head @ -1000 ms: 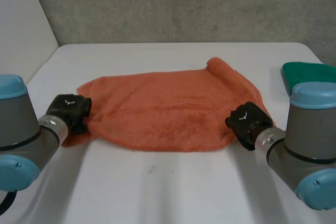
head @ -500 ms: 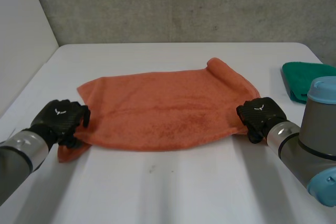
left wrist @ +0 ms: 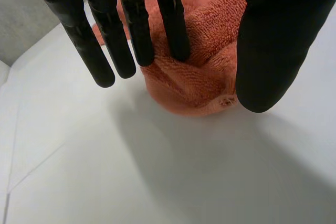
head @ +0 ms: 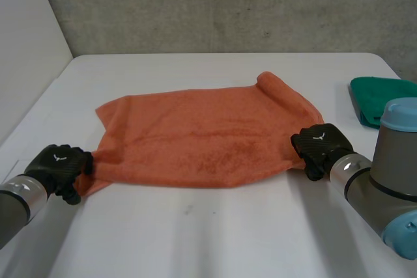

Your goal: Fold the laundry.

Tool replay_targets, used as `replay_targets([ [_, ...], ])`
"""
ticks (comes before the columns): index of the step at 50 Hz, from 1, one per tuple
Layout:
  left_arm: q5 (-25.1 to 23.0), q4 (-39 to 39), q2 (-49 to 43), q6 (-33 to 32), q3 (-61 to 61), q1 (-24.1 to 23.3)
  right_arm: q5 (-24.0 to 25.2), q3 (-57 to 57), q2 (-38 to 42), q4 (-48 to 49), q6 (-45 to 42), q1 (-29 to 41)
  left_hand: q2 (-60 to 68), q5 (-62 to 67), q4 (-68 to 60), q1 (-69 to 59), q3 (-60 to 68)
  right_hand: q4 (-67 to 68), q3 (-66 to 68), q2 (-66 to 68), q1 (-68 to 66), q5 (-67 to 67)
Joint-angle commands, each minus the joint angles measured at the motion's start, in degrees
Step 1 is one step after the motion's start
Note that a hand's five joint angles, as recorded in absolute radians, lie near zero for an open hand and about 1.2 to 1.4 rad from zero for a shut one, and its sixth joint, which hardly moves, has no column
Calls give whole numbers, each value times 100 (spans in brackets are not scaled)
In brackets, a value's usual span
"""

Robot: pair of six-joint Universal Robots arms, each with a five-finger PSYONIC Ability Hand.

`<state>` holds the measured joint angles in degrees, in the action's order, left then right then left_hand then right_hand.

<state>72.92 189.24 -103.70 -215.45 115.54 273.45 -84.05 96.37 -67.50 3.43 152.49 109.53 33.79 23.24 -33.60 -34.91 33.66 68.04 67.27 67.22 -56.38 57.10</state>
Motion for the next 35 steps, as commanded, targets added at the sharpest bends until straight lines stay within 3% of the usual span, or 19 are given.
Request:
replay_targets([
  [1, -14, 16, -264, 21, -216, -82, 90, 13, 0, 0, 0, -11, 199, 255, -218, -88, 212, 1196, 1273, 1278, -2362, 1290],
  [35, 12, 34, -739, 47, -656, -231, 125, 22, 0, 17, -18, -11, 502, 557, -521, -390, 514, 1196, 1273, 1278, -2362, 1290],
])
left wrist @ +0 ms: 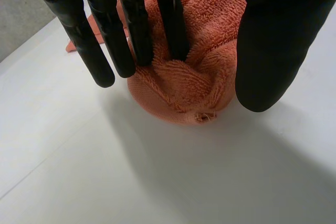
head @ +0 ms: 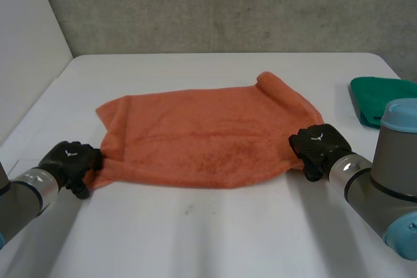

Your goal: Fold the laundry.

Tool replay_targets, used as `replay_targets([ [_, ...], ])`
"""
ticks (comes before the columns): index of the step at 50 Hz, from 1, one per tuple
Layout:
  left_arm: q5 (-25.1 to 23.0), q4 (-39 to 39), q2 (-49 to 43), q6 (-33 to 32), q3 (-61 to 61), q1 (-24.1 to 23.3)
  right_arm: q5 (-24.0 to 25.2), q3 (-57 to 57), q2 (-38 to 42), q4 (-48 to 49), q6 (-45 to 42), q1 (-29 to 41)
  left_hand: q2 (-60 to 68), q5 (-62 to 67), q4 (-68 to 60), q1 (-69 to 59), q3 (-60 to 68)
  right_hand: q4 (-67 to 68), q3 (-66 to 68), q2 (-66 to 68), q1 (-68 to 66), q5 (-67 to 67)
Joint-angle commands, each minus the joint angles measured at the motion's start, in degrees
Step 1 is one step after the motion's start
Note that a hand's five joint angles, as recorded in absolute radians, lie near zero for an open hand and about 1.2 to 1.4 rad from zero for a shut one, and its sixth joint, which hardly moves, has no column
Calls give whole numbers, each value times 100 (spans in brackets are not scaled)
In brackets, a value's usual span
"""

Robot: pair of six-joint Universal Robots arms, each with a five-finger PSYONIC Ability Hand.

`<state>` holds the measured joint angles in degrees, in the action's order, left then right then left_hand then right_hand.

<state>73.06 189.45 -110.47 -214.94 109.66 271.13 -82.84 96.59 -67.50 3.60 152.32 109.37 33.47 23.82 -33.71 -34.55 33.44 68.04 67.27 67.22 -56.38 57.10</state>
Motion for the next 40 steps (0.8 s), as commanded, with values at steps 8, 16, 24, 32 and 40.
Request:
replay_targets([
  [8, 6, 13, -177, -13, -137, 10, 5, 9, 0, 0, -1, 5, 971, 936, -947, -863, 974, 1196, 1273, 1278, -2362, 1290],
  [16, 15, 13, -300, -13, -243, 10, 5, 0, 0, 9, -1, 5, 1441, 1406, -1418, -1333, 1445, 1196, 1273, 1278, -2362, 1290],
  [24, 33, 101, -335, -13, -304, 19, 5, 9, 0, 9, -1, 5, 3055, 3020, -3032, -2947, 3059, 1196, 1273, 1278, -2362, 1290],
  [32, 50, 242, -291, 22, -313, -7, 5, 9, 0, 9, -1, -3, 4653, 4618, -4629, -4545, 4656, 1196, 1273, 1278, -2362, 1290],
  [40, 76, 216, 77, 110, -331, -42, -39, -114, -9, -53, -45, -3, 4653, 4618, -4629, -4545, 4656, 1196, 1273, 1278, -2362, 1290],
])
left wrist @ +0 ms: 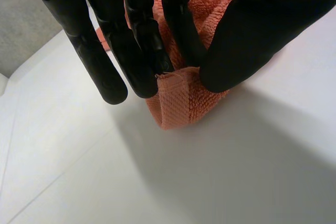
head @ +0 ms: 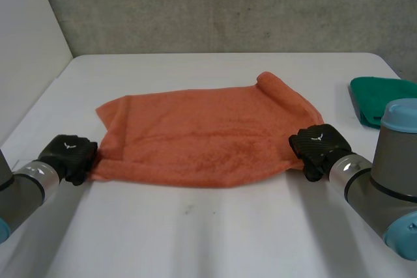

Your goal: Fold the laundry.

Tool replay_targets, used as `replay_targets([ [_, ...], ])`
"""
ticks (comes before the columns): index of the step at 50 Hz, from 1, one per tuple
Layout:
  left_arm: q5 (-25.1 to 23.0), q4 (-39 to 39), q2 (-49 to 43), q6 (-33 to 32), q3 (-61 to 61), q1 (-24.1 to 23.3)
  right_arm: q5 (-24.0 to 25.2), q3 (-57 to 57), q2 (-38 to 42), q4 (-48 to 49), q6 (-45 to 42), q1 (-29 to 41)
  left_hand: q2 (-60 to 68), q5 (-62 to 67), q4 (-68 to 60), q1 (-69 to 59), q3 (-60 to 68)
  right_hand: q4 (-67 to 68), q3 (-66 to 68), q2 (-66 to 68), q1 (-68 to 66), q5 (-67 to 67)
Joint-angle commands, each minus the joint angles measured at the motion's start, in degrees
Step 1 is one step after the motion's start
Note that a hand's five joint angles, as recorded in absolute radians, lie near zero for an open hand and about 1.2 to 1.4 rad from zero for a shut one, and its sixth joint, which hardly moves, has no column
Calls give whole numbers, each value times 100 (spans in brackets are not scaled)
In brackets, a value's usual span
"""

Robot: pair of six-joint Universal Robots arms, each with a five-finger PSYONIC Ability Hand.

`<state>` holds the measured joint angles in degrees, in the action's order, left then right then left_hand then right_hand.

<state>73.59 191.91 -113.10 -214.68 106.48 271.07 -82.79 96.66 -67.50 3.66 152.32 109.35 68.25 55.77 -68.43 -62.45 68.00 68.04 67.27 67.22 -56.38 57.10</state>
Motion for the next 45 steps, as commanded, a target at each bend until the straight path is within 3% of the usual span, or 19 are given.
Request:
replay_targets([
  [1, 41, -39, 558, 119, -14, -71, -44, -147, -26, -76, -61, -1, 1175, 1423, -1157, -1755, 1200, 1196, 1273, 1278, -2362, 1290],
  [7, 120, -92, 1851, 487, -154, -159, -62, -700, -702, -716, -325, -27, 1175, 1423, -1157, -1755, 1200, 1196, 1273, 1278, -2362, 1290],
  [13, 85, -320, 3422, 1356, -514, -133, -9, -1614, -1686, -1736, -659, -343, 1175, 1423, -1157, -1755, 1200, 1196, 1273, 1278, -2362, 1290],
  [20, 41, -777, 3980, 1648, -734, -107, -18, -2642, -2241, -2351, -747, -379, 1175, 1423, -1157, -1755, 1200, 1196, 1273, 1278, -2362, 1290],
  [23, 50, -787, 3848, 1648, -734, -116, -9, -2845, -2171, -2659, -852, -388, 1175, 1423, -1157, -1755, 1200, 1196, 1273, 1278, -2362, 1290],
  [27, 59, -831, 3225, 1648, -787, -142, -52, -3039, -1383, -3037, -1247, -388, 1175, 1423, -1157, -1755, 1200, 1196, 1273, 1278, -2362, 1290],
  [34, 251, -848, 1310, 1639, -1524, -721, -114, -3495, -125, -3065, -1591, -335, 1175, 1423, -1157, -1755, 1200, 1196, 1273, 1278, -2362, 1290],
  [39, 866, -927, -87, 1596, -3041, -1073, -333, -4731, 929, -2759, -1285, -326, 1175, 1423, -1157, -1755, 1200, 1196, 1273, 1278, -2362, 1290],
  [45, 1210, -848, -564, 1692, -4801, -1196, -633, -6140, 1459, -1687, -678, -326, 1175, 1423, -1157, -1755, 1200, 1196, 1273, 1278, -2362, 1290],
])
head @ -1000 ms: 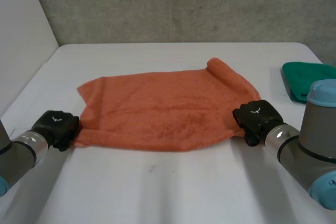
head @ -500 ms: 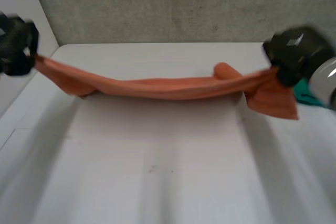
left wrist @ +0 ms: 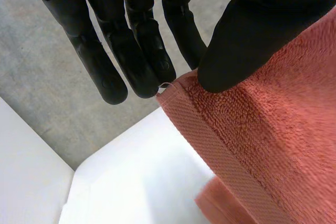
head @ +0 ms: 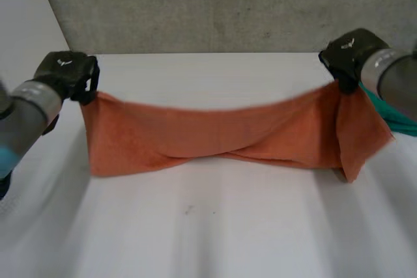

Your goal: Fold the laundry.

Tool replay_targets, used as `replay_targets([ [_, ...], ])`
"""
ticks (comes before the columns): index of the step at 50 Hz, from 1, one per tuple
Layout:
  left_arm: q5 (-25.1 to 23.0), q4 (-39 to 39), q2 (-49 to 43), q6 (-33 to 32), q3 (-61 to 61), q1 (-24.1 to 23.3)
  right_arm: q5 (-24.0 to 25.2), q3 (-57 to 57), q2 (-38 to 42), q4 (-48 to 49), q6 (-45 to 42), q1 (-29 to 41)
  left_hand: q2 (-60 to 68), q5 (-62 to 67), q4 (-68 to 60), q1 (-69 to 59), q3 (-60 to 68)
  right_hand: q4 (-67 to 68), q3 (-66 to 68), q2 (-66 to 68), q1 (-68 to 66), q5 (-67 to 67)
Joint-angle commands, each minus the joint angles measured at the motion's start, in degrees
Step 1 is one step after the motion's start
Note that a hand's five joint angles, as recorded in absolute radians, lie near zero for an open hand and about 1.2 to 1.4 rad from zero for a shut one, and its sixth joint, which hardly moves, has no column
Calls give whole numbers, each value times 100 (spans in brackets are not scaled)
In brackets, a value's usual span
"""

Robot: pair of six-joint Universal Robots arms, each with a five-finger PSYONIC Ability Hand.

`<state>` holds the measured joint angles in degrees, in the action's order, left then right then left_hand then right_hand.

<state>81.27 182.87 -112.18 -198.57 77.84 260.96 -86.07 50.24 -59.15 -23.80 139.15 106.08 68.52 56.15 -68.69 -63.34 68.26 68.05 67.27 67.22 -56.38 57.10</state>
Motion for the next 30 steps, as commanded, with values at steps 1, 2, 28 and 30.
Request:
replay_targets([
  [1, 469, 99, -656, 108, -2166, -203, -314, -1752, 633, 1540, 770, 0, 1148, 1385, -1131, -1666, 1174, 1195, 1273, 1278, -2362, 1290],
  [2, 530, 265, -647, 178, -2534, -247, -323, -1833, 624, 1806, 841, 9, 1148, 1385, -1131, -1666, 1174, 1195, 1273, 1278, -2362, 1290],
  [28, 856, 1761, 381, 679, 493, 33, 160, 1090, -53, 1325, -28, 255, 1148, 1385, -1131, -1666, 1174, 1195, 1273, 1278, -2362, 1290],
  [30, 698, 1770, 434, 671, 942, 95, 143, 1364, -53, 1325, -46, 264, 1148, 1385, -1131, -1666, 1174, 1195, 1273, 1278, -2362, 1290],
])
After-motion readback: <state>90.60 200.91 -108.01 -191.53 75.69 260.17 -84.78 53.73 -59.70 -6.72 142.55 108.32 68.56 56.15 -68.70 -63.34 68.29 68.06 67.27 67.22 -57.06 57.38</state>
